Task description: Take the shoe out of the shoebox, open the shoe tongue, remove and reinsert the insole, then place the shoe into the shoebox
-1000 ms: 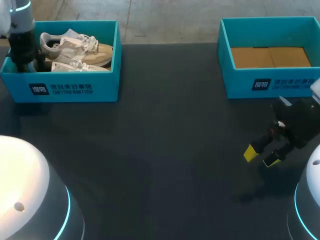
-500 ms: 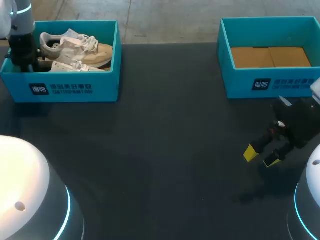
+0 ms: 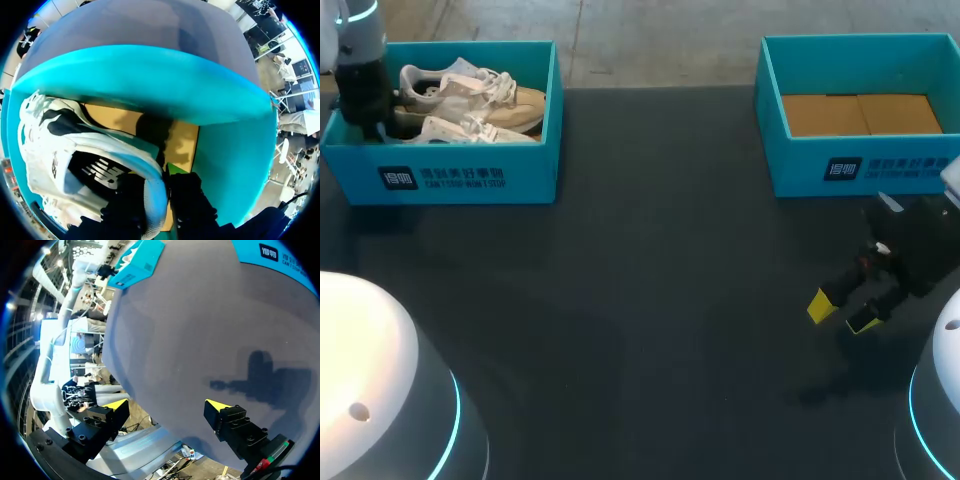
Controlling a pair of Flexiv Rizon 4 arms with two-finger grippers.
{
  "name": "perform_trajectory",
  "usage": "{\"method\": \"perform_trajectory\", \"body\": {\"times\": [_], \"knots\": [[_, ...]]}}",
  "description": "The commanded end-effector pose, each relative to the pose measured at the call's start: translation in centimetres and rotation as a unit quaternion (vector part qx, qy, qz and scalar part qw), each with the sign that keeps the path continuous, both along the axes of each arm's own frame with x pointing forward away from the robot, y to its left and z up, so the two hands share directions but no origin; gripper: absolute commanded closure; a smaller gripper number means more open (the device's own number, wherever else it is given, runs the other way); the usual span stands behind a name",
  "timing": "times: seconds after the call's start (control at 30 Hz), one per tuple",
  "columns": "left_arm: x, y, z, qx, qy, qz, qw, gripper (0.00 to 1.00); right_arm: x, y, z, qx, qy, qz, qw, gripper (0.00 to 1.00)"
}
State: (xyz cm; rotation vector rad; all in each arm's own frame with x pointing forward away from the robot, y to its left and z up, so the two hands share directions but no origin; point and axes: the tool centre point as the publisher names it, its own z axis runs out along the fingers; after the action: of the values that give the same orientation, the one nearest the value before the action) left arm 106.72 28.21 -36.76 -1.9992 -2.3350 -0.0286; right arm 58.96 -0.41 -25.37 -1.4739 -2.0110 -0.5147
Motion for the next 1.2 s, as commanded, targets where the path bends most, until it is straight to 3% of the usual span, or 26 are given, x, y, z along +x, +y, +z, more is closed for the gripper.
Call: {"method": "perform_trajectory", "body": {"times": [0.03,0.57,1.2], "knots": [[0.3,0.3,1.1,-0.003,-0.003,0.0,1.0,1.0,-0.1,0.0,0.0,-0.001,0.0,-0.001,1.0,0.0],[1.9,0.5,4.9,-0.006,-0.026,0.001,1.0,1.0,-0.1,0.0,0.0,-0.001,0.0,-0.001,1.0,0.0],[2.3,0.6,9.0,-0.01,-0.038,0.006,0.999,1.0,-0.1,0.0,0.0,-0.001,0.0,-0.001,1.0,0.0]]}}
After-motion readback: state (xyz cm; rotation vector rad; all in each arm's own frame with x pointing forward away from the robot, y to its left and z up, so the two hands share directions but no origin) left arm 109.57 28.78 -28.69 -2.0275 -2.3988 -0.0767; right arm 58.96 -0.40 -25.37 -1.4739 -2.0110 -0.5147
